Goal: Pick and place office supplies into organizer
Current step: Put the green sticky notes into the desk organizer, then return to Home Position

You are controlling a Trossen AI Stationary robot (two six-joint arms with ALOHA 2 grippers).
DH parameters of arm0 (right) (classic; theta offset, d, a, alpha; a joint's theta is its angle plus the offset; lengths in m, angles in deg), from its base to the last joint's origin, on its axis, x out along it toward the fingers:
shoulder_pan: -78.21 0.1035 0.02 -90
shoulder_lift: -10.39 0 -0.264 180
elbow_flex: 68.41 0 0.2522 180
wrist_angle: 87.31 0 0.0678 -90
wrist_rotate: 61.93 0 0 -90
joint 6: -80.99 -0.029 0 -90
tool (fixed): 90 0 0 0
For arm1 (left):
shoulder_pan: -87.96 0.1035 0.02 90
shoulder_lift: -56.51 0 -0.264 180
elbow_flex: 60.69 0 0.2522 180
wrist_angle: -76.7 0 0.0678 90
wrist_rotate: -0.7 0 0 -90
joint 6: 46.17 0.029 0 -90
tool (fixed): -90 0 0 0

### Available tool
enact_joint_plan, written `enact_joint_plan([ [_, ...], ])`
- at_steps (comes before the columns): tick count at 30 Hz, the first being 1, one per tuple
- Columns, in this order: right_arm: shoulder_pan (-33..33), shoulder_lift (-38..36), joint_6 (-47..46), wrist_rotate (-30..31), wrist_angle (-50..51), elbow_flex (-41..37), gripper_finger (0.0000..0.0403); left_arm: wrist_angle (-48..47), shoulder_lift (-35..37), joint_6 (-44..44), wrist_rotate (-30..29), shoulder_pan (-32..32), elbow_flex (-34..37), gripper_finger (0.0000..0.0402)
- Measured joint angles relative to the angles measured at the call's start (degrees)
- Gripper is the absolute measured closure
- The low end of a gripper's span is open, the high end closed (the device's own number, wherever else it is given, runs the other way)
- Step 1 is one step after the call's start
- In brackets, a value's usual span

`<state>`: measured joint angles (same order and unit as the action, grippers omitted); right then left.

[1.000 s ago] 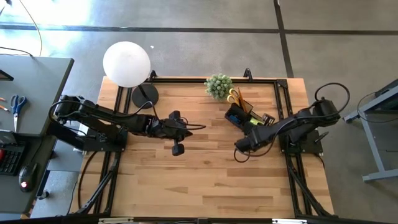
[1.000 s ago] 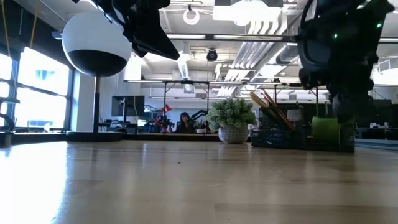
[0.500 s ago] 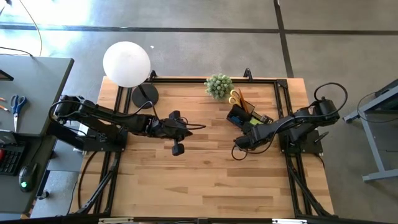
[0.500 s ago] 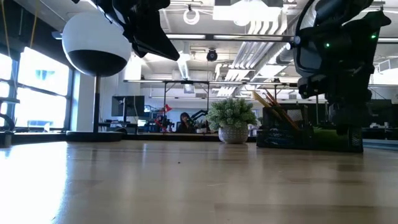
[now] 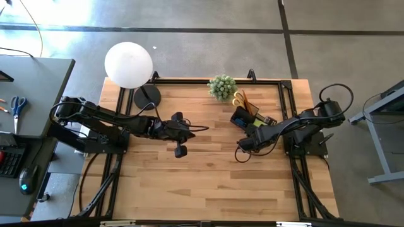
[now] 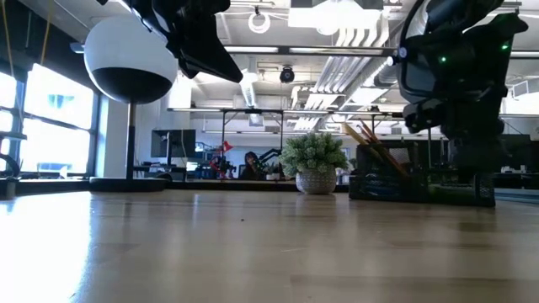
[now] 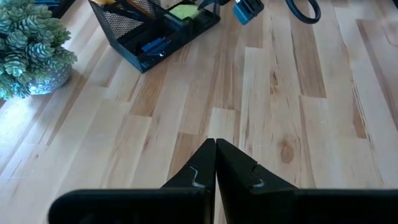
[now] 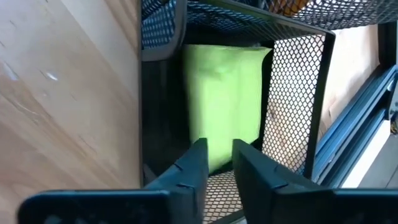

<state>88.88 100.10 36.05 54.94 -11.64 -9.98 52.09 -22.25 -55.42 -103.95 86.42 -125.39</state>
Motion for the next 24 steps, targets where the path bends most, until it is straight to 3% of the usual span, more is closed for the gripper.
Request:
enact_joint_plan([
  [9, 1.8, -1.2, -1.5, -0.8, 5.5, 4.3, 0.026, -0.1, 0.0, 0.0, 0.0, 0.0, 0.0, 0.0399],
  [13, 4.7, -2.5, -2.6, 3.3, 7.3, 9.9, 0.0242, -0.1, 0.0, 0.0, 0.0, 0.0, 0.0, 0.0399],
  [19, 9.9, -3.2, -5.5, 8.7, 12.7, 19.3, 0.0242, -0.8, 0.0, -0.1, 0.0, 0.0, 0.0, 0.0399],
  [24, 14.8, -3.2, -13.7, 8.7, 22.5, 22.0, 0.0261, -2.3, 0.0, -0.4, 0.0, 0.0, 0.0, 0.0399],
])
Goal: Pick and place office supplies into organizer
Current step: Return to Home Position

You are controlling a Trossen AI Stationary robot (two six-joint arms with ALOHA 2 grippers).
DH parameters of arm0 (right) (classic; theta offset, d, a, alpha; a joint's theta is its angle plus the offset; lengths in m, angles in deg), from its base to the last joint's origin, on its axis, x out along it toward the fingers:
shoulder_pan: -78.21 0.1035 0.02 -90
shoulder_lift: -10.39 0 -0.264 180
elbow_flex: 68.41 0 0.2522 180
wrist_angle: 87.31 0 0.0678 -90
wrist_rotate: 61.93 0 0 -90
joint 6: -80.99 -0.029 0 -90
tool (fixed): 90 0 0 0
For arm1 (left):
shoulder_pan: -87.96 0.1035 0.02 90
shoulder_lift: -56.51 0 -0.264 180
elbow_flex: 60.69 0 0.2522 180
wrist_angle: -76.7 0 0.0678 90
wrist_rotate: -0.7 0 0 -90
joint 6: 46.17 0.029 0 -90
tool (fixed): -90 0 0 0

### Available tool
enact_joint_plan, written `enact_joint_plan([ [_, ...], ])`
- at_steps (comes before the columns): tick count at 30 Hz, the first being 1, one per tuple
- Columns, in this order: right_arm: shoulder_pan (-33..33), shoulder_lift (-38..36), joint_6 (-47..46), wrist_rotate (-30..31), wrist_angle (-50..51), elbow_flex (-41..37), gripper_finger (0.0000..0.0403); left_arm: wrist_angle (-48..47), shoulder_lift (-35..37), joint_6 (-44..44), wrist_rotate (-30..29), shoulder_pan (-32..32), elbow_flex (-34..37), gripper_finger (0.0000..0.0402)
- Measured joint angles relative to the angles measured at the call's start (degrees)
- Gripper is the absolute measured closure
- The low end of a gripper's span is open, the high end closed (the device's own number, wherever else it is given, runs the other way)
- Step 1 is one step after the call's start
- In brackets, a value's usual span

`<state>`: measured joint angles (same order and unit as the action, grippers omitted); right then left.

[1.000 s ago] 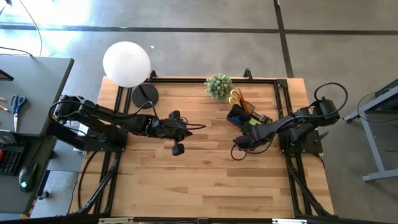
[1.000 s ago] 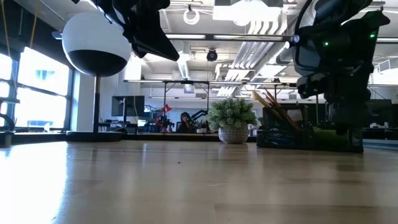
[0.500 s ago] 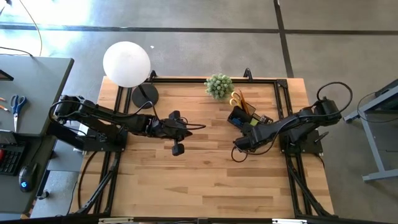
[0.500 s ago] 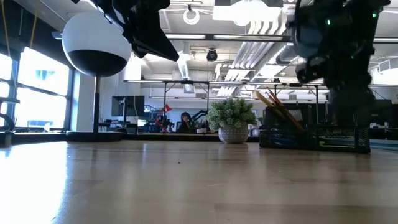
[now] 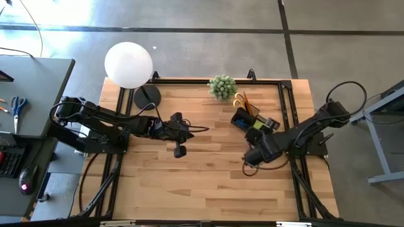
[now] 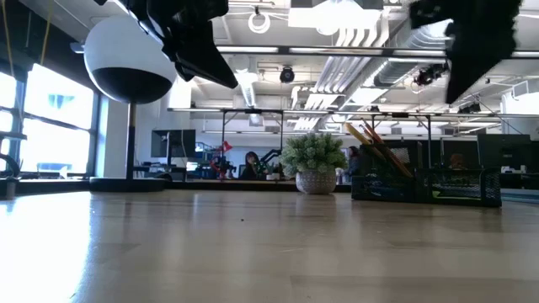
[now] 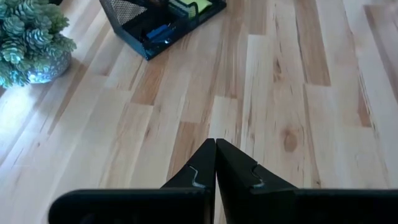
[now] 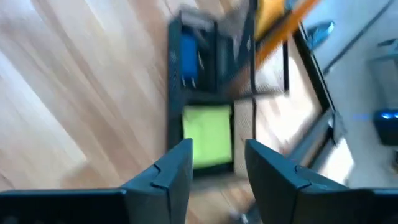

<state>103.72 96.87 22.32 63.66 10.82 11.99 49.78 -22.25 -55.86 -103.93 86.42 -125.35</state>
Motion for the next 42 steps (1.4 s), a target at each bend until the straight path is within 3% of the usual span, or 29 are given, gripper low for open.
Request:
enact_joint_plan([
  [3, 3.4, 0.0, -2.1, -4.8, 3.6, -2.4, 0.0274, -0.1, 0.0, 0.0, 0.0, 0.0, 0.0, 0.0399],
  [7, 7.0, 0.0, -5.7, -9.2, 1.2, -7.8, 0.0292, 0.2, 0.0, -0.2, 0.0, 0.0, 0.0, 0.0399],
  [10, 8.9, 0.0, -7.7, -6.9, -4.6, -11.2, 0.0304, 3.0, 0.0, 0.5, 0.8, -0.1, 0.0, 0.0399],
  [15, 12.3, -0.5, -6.3, 2.6, -12.5, -12.3, 0.0324, 11.8, 0.0, 7.0, 6.9, -2.5, 0.0, 0.0399],
  [19, 11.8, -4.5, 1.5, 1.6, -19.9, -12.3, 0.0343, 17.3, 0.0, 10.4, 15.1, -4.0, 0.0, 0.0399],
  [25, 8.6, -16.1, 15.2, 1.1, -32.9, -15.3, 0.0393, 20.3, 0.6, 12.6, 20.1, -4.5, 0.0, 0.0399],
  [30, 7.1, -31.0, 24.1, 3.3, -46.9, -26.3, 0.0399, 20.9, 0.5, 14.6, 22.8, -3.6, 0.0, 0.0399],
  [36, 1.9, -47.1, 40.9, -8.5, -80.5, -45.3, 0.0401, 34.9, 1.8, 13.4, 26.8, 0.2, 6.5, 0.0401],
  [42, -4.8, -56.5, 45.6, -8.4, -82.3, -53.3, 0.0402, 46.6, 5.4, 7.0, 29.1, 6.5, 17.3, 0.0401],
])
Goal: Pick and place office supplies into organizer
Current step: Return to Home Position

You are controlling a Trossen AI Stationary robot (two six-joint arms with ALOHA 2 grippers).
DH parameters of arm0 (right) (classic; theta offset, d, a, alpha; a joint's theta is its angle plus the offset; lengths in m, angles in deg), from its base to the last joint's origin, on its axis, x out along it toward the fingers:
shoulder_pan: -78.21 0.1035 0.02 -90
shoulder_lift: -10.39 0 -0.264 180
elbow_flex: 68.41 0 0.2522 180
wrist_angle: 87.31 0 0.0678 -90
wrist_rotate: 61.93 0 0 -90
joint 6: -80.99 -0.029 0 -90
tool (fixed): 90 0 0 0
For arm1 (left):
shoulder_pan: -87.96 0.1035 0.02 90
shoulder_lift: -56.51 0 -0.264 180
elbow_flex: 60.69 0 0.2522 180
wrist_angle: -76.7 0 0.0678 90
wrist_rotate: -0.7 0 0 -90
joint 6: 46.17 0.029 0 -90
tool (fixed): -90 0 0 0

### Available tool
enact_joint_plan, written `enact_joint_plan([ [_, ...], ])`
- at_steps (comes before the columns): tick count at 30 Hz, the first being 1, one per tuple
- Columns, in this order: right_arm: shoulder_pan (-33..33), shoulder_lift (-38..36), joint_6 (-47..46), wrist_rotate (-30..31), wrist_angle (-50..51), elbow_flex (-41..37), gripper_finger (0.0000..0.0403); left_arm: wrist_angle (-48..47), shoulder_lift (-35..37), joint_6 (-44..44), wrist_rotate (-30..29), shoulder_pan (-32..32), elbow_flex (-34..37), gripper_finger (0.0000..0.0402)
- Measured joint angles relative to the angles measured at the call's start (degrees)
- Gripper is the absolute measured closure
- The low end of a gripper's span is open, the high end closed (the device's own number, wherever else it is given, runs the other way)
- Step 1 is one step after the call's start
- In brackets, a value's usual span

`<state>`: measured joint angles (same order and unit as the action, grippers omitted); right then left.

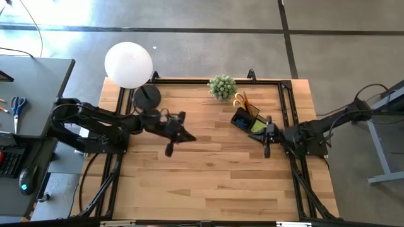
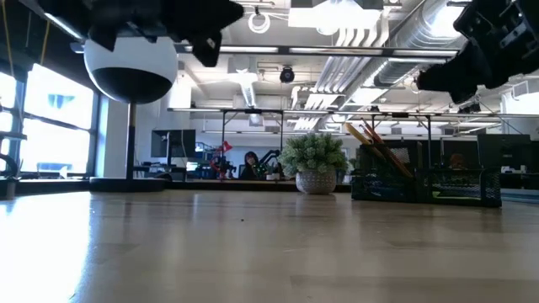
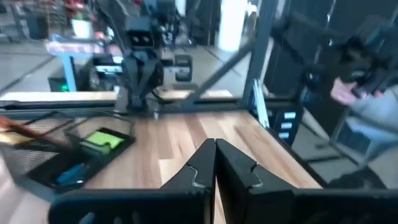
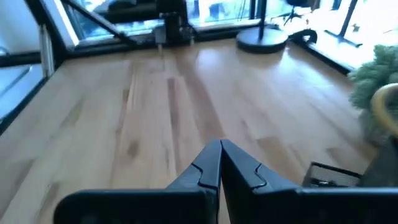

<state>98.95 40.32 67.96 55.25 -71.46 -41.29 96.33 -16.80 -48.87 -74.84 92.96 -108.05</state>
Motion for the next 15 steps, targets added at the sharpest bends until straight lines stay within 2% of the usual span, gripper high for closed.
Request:
enact_joint_plan([
  [3, -2.5, -4.3, 1.9, -1.7, -0.1, -0.9, 0.0402, 3.2, 5.0, -1.7, 1.7, 2.8, 4.2, 0.0401],
  [6, -3.7, -9.3, 4.2, -3.2, 0.9, -0.9, 0.0401, 2.3, 12.0, -2.1, 1.8, 4.4, 8.4, 0.0401],
  [11, -3.6, -18.8, 4.3, -3.8, 7.4, -0.9, 0.0401, -0.6, 24.7, -1.4, -1.2, 5.1, 15.2, 0.0401],
  [15, -3.0, -25.5, 4.3, -1.5, 11.7, -2.0, 0.0402, -2.8, 32.0, 0.8, -4.0, 5.1, 20.9, 0.0401],
])
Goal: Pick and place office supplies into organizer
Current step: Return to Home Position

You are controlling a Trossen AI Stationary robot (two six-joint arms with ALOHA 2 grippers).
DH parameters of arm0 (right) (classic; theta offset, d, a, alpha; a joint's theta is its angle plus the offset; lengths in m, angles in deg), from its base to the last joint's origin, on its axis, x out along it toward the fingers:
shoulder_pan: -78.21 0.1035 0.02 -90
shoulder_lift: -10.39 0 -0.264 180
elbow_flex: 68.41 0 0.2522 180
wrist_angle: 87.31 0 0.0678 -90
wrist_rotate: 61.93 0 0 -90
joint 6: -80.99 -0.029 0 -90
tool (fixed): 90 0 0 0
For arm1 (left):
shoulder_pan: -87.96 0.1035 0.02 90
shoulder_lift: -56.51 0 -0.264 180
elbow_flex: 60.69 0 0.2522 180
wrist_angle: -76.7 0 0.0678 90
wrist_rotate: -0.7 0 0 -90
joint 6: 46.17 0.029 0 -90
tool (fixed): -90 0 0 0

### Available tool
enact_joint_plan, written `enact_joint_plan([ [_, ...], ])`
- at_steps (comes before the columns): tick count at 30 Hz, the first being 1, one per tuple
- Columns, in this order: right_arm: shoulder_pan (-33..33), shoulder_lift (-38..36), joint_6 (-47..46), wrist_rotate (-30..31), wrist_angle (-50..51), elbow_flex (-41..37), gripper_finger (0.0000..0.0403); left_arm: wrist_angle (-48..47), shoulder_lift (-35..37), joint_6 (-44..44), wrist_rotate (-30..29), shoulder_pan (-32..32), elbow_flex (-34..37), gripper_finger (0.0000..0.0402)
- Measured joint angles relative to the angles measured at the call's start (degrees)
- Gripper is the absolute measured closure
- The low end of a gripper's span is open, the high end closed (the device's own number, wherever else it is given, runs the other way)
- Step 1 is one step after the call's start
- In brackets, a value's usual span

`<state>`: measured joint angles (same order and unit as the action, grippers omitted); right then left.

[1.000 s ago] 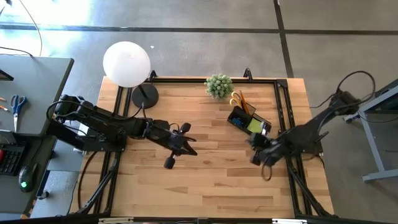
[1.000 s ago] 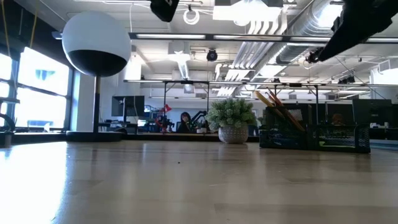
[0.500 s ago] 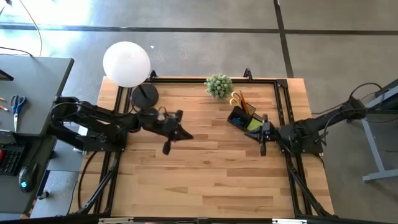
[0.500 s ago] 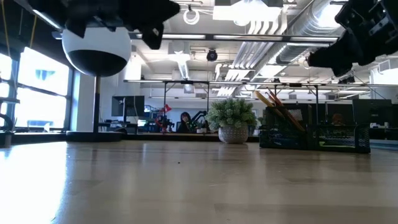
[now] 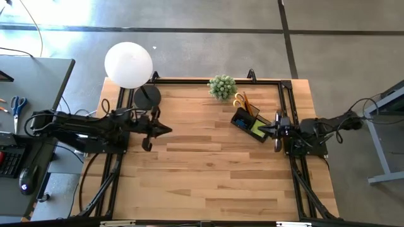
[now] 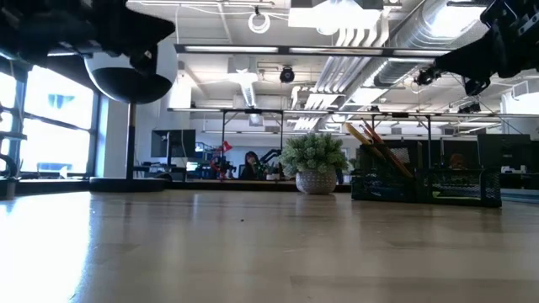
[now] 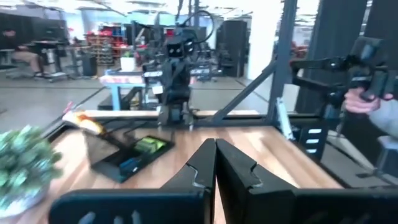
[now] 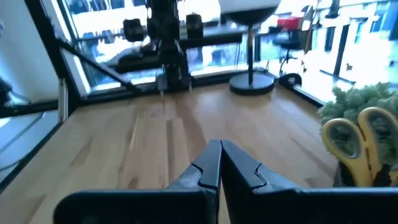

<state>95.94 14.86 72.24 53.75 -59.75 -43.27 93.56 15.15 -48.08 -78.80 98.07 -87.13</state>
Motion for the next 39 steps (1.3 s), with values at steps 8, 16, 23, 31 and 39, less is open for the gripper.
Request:
enact_joint_plan([
  [8, -0.1, -3.0, 4.8, 1.1, -8.2, -7.7, 0.0402, -0.7, 10.0, 0.2, 2.2, 0.0, 4.5, 0.0401],
  [16, -0.1, -3.1, 8.0, 4.1, -9.5, -7.8, 0.0401, -5.3, 16.9, -0.3, 2.6, 0.0, 7.6, 0.0401],
  [23, -0.1, -3.1, 11.0, -1.1, -13.3, -8.2, 0.0402, -5.0, 22.2, -1.0, 6.0, 0.0, 10.5, 0.0401],
  [31, -2.1, -2.7, 15.4, -6.0, -18.7, -10.8, 0.0402, -7.6, 27.8, 2.7, 8.2, 0.0, 12.2, 0.0401],
  [39, -9.5, -2.7, 16.3, -9.3, -19.3, -10.8, 0.0402, -11.3, 28.4, 4.7, 6.7, 0.1, 12.2, 0.0401],
])
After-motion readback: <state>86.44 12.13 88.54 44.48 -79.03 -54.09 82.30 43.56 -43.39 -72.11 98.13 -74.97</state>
